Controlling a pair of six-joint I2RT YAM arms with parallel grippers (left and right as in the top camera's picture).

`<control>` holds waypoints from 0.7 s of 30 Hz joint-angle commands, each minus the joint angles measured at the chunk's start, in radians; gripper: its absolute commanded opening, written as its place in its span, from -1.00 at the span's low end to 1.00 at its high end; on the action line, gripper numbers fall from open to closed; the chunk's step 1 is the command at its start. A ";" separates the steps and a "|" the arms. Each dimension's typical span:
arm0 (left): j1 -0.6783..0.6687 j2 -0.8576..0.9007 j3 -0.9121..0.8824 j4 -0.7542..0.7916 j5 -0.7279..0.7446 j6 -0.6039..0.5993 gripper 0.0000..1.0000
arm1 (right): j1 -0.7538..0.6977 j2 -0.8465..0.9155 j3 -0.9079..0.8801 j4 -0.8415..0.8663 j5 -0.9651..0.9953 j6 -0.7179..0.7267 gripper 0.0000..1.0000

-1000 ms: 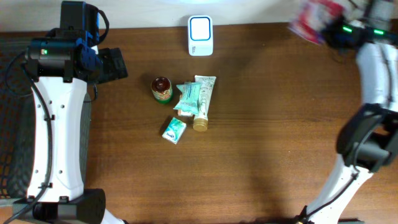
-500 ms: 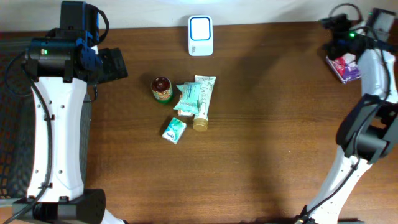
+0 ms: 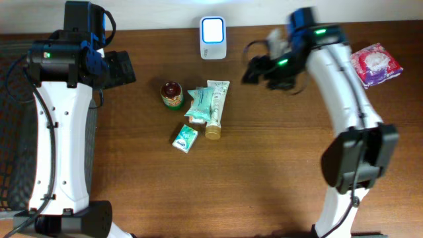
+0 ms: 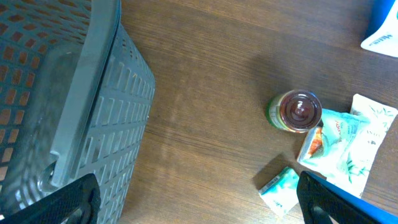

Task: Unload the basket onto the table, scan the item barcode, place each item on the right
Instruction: 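Grasp the white tube with the right gripper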

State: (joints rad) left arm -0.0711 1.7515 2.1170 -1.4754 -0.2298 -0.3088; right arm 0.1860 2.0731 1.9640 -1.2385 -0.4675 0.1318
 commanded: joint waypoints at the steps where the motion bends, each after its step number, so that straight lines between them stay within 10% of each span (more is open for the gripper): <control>1: 0.003 -0.003 0.011 0.001 -0.010 0.011 0.98 | 0.158 0.016 -0.075 0.048 0.311 0.136 0.61; 12: 0.003 -0.003 0.011 0.001 -0.010 0.011 0.98 | 0.338 0.017 -0.506 0.646 0.402 0.274 0.21; 16: 0.003 -0.003 0.011 0.001 -0.010 0.011 0.98 | 0.304 -0.001 -0.465 0.584 0.408 0.273 -0.67; 21: 0.003 -0.003 0.011 0.001 -0.010 0.011 0.98 | 0.202 -0.014 -0.152 0.187 0.126 0.273 -0.92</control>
State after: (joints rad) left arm -0.0711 1.7515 2.1170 -1.4765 -0.2295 -0.3088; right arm 0.4427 2.0968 1.6524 -0.9623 -0.1436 0.4042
